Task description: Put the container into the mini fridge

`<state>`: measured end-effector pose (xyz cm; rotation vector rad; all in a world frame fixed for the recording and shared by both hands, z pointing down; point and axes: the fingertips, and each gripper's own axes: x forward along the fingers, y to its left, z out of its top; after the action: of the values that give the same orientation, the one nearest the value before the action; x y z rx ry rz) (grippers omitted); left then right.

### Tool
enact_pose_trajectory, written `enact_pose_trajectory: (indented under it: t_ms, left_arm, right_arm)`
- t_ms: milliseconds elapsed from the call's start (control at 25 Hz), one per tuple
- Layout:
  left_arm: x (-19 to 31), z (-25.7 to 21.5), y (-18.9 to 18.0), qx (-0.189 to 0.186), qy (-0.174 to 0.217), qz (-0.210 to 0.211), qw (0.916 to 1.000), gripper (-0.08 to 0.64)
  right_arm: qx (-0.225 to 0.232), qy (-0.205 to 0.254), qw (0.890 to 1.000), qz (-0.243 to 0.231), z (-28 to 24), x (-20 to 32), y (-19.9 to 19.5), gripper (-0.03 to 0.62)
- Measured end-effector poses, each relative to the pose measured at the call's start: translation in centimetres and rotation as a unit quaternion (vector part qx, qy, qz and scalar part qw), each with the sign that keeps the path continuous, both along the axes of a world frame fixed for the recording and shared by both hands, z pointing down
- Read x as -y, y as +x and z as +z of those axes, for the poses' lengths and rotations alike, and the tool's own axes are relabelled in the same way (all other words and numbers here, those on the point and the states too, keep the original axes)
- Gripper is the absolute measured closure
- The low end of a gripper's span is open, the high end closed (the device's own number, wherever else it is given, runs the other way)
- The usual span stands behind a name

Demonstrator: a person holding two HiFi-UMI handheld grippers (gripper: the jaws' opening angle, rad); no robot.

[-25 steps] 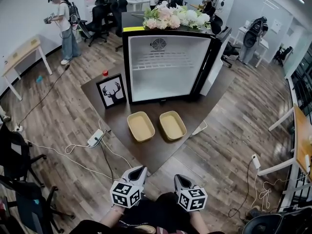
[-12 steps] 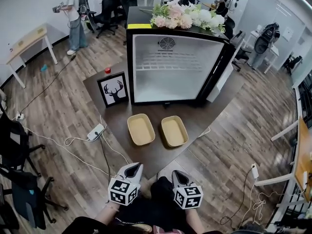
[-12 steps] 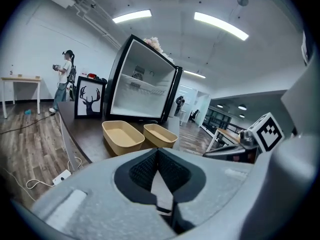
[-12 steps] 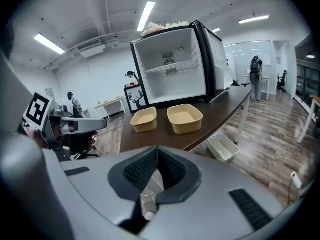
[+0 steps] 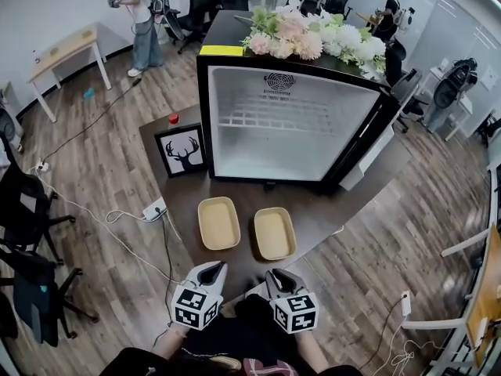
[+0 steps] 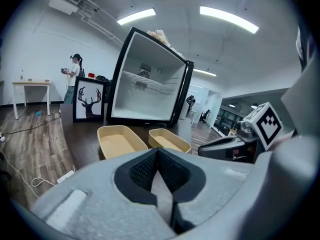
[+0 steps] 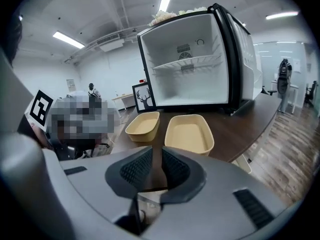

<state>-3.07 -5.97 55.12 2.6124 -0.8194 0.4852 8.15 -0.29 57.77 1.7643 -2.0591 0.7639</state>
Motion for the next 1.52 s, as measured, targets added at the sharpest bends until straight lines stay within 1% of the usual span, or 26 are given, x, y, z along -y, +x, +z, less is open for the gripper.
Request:
enact_pose_trajectory:
  t_ms: [80, 280, 400, 600, 800, 1000, 1120, 1400, 1520]
  left_arm:
    - [0.3, 0.1, 0.9, 0.001, -0.002, -0.004, 1.0000, 0.552]
    - [1.2, 0.3, 2.4, 0.002, -0.001, -0.022, 0.9998, 0.552]
    - [1.9, 0.3, 2.8, -0.004, -0.004, -0.042, 0.9991, 0.552]
    - [2.5, 0.3, 3.0, -0.010, -0.001, -0.073, 0.9973, 0.552]
    - [3.2, 0.2, 2.1, -0.018, 0.001, -0.121, 0.9925, 0.552]
    - [3.9, -0.2, 1.0, -0.026, 0.008, -0.162, 0.9865, 0.552]
    - [4.3, -0.3, 0.8, -0.026, 0.013, -0.175, 0.9842, 0.552]
    - [4.8, -0.5, 1.1, -0.024, 0.017, -0.184, 0.9826, 0.552]
    - [4.8, -0.5, 1.6, -0.021, 0.017, -0.179, 0.9835, 0.552]
  right_arm:
    - [-0.009, -0.003, 1.000, -0.023, 0.0, 0.8, 0.4, 0.511]
    - [-0.049, -0.001, 0.996, -0.075, -0.1, 2.6, 0.9, 0.448]
    - [-0.074, -0.010, 0.991, -0.114, 0.2, 3.6, 0.7, 0.442]
    - [-0.114, -0.057, 0.975, -0.183, 1.9, 4.4, -0.1, 0.440]
    - [-0.171, -0.105, 0.951, -0.237, 3.8, 4.8, -0.5, 0.440]
    - [-0.191, -0.137, 0.938, -0.253, 5.2, 5.3, 0.0, 0.443]
    - [-0.199, -0.151, 0.933, -0.259, 5.8, 5.7, 0.3, 0.463]
    - [-0.216, -0.165, 0.922, -0.275, 6.6, 6.2, 0.7, 0.474]
    - [-0.221, -0.168, 0.920, -0.276, 6.8, 6.3, 1.0, 0.504]
